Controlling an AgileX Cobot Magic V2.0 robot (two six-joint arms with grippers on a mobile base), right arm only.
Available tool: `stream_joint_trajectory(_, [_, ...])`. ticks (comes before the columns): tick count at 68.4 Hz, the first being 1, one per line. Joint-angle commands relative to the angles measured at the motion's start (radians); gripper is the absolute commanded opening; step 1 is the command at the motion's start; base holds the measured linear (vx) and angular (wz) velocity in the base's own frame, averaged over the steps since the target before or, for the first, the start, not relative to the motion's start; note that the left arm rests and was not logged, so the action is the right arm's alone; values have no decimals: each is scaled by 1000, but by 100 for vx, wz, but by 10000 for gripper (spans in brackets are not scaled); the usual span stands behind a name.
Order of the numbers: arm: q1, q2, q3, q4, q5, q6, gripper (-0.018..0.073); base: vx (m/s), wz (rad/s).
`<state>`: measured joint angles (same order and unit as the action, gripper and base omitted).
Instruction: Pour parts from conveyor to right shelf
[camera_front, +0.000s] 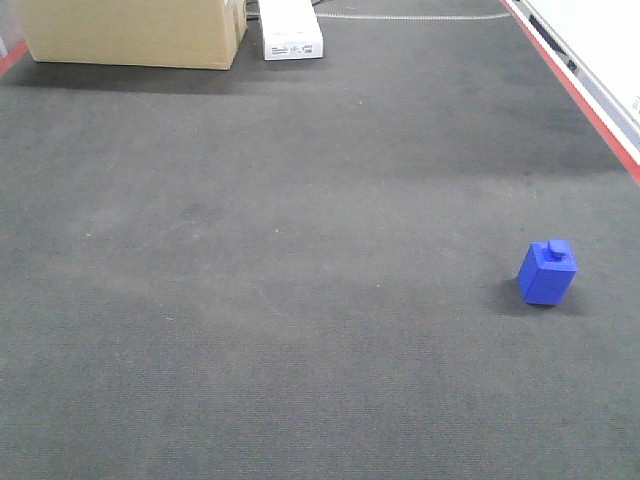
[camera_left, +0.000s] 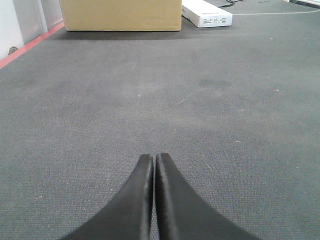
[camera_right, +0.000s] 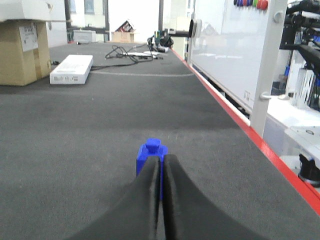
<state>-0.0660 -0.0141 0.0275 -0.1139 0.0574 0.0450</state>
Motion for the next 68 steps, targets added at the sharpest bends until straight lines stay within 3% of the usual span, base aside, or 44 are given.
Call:
stream_joint_trajectory(1, [-5, -15, 0, -5, -120, -7, -8, 0, 0])
stream_joint_trajectory(21, [-5, -15, -36, -13, -555, -8, -7, 0, 0])
stream_joint_trajectory(29, [-5, -15, -156, -13, -594, -8, -6, 0, 0])
stream_joint_trajectory(40, [-5, 64, -409, -4, -427, -4, -6, 0, 0])
stream_joint_trajectory(58, [-5, 394, -782, 47, 130, -1, 1, 0, 0])
stream_joint_trajectory(68, [-5, 551, -863, 96, 295, -10, 106, 0, 0])
